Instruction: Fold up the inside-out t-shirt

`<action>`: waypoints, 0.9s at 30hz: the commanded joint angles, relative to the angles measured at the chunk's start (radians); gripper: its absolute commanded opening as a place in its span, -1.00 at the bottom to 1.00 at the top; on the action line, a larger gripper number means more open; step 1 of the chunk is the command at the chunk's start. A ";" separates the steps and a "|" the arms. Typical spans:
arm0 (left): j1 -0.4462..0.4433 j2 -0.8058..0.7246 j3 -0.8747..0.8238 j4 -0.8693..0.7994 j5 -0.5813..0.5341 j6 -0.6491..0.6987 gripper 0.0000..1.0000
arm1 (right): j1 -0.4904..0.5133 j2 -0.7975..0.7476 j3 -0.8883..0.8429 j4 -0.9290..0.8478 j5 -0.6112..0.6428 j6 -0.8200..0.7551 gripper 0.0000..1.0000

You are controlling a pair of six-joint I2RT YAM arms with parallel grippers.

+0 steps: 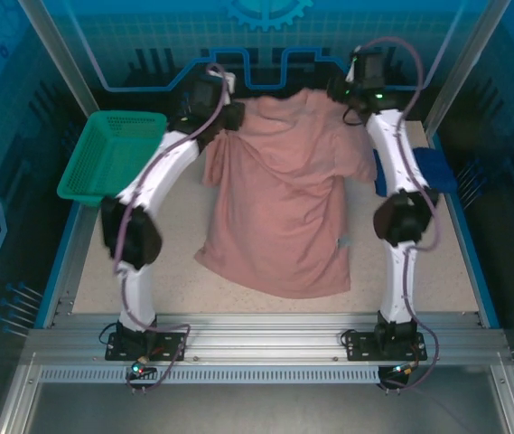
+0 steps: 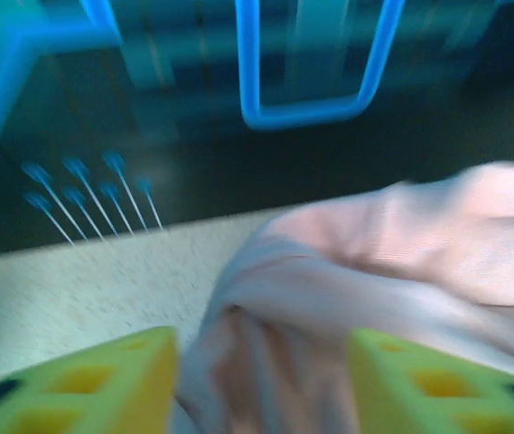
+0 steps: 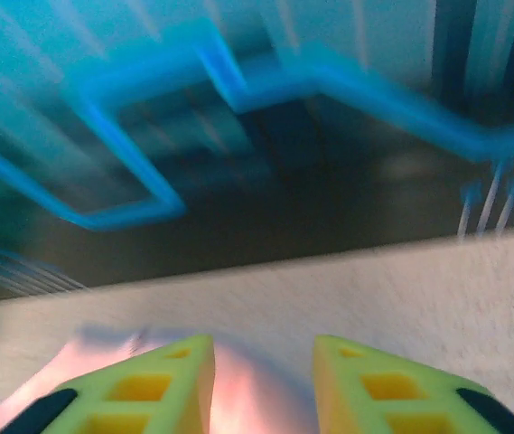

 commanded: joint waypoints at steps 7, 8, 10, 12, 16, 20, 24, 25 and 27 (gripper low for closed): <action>0.001 -0.379 -0.569 0.036 0.188 -0.230 0.57 | 0.094 -0.336 -0.667 0.019 -0.016 -0.173 0.13; 0.001 -0.446 -0.687 0.078 0.209 -0.269 0.57 | 0.102 -0.383 -0.758 0.040 -0.042 -0.170 0.15; -0.001 -0.557 -0.896 0.151 0.253 -0.331 0.58 | 0.124 -0.468 -0.942 0.065 -0.057 -0.158 0.20; -0.006 -0.639 -1.049 0.177 0.281 -0.369 0.58 | 0.150 -0.534 -1.097 0.080 -0.079 -0.140 0.22; -0.059 -0.760 -1.204 0.145 0.300 -0.330 0.58 | 0.178 -0.624 -1.274 0.061 -0.069 -0.108 0.25; -0.255 -0.830 -1.294 0.244 0.340 -0.173 0.58 | 0.172 -0.702 -1.408 0.055 -0.084 -0.075 0.24; -0.477 -0.762 -1.316 0.378 0.310 0.036 0.56 | 0.117 -0.673 -1.431 0.057 -0.180 -0.061 0.21; -0.510 -0.731 -1.313 0.392 0.308 0.086 0.55 | 0.111 -0.675 -1.431 0.062 -0.187 -0.059 0.21; -0.573 -0.661 -1.302 0.399 0.329 0.211 0.50 | 0.105 -0.682 -1.423 0.057 -0.189 -0.066 0.21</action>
